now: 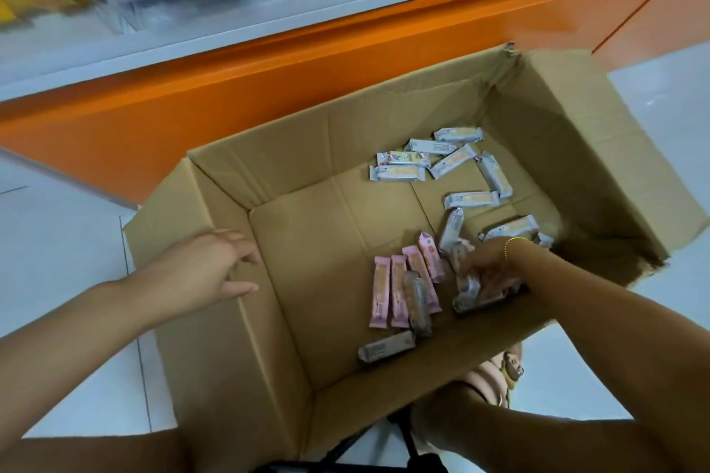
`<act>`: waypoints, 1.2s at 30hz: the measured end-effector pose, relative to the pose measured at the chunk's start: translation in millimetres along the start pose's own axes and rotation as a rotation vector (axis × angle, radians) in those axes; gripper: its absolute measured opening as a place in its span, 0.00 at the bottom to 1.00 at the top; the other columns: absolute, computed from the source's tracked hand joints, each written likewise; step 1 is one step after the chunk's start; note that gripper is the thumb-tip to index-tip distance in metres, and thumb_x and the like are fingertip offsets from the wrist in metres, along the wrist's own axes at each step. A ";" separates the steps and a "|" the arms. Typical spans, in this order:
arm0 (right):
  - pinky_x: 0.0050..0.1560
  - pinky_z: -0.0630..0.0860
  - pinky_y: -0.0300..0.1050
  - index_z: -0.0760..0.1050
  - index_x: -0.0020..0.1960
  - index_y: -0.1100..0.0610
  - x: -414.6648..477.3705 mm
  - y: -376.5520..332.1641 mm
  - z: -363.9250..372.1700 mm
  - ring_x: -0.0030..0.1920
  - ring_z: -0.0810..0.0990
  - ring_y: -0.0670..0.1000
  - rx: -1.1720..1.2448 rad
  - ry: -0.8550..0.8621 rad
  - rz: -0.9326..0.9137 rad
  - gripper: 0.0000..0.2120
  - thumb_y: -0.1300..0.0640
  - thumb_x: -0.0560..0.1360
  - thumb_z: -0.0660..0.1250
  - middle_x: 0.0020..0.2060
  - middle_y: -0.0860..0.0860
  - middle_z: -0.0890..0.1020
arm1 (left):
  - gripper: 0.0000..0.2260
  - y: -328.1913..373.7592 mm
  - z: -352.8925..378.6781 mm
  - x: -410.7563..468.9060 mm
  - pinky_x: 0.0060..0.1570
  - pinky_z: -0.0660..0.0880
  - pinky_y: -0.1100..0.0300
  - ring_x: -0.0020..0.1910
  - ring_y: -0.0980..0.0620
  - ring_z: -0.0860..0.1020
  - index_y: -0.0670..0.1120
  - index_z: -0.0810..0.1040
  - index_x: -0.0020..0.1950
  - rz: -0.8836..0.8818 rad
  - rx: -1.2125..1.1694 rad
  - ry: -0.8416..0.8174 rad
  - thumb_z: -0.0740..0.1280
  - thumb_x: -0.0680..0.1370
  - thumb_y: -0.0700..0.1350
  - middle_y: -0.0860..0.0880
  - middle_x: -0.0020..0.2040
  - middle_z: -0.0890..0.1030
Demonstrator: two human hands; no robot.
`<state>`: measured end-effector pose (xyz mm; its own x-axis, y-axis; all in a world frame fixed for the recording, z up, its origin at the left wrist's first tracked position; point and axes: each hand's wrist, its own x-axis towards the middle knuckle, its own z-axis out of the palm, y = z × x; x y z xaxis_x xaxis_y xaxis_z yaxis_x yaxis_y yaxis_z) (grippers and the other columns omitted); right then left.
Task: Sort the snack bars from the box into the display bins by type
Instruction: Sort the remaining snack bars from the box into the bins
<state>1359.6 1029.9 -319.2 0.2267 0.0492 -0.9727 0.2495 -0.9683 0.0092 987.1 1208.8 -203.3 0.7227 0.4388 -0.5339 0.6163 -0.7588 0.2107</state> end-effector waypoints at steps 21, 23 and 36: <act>0.56 0.75 0.43 0.72 0.63 0.58 -56.5 -64.7 66.9 0.53 0.77 0.52 0.104 -0.343 -0.518 0.22 0.50 0.73 0.70 0.55 0.55 0.77 | 0.08 25.5 -9.7 -14.2 0.45 0.71 0.70 0.46 0.63 0.77 0.51 0.80 0.52 -0.131 -0.516 0.086 0.72 0.74 0.47 0.55 0.49 0.81; 0.62 0.74 0.46 0.72 0.63 0.58 -83.9 -86.2 62.0 0.54 0.79 0.52 0.218 -0.463 -0.616 0.24 0.50 0.70 0.70 0.59 0.57 0.77 | 0.12 36.2 -18.6 -9.7 0.46 0.73 0.68 0.47 0.61 0.78 0.50 0.79 0.54 -0.185 -0.703 0.037 0.73 0.72 0.49 0.54 0.49 0.81; 0.60 0.77 0.46 0.76 0.56 0.63 -226.4 -136.0 36.5 0.54 0.81 0.53 0.464 -0.391 -1.169 0.16 0.55 0.72 0.64 0.51 0.56 0.83 | 0.21 52.0 -82.9 -0.2 0.38 0.73 0.66 0.47 0.54 0.80 0.46 0.76 0.63 -0.229 -0.995 0.409 0.74 0.71 0.46 0.50 0.53 0.82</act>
<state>1240.1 1141.5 -108.7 -0.2055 0.9118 -0.3555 -0.2510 -0.4003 -0.8814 1044.9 1209.1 -124.4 0.4952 0.7853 -0.3717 0.5927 0.0074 0.8054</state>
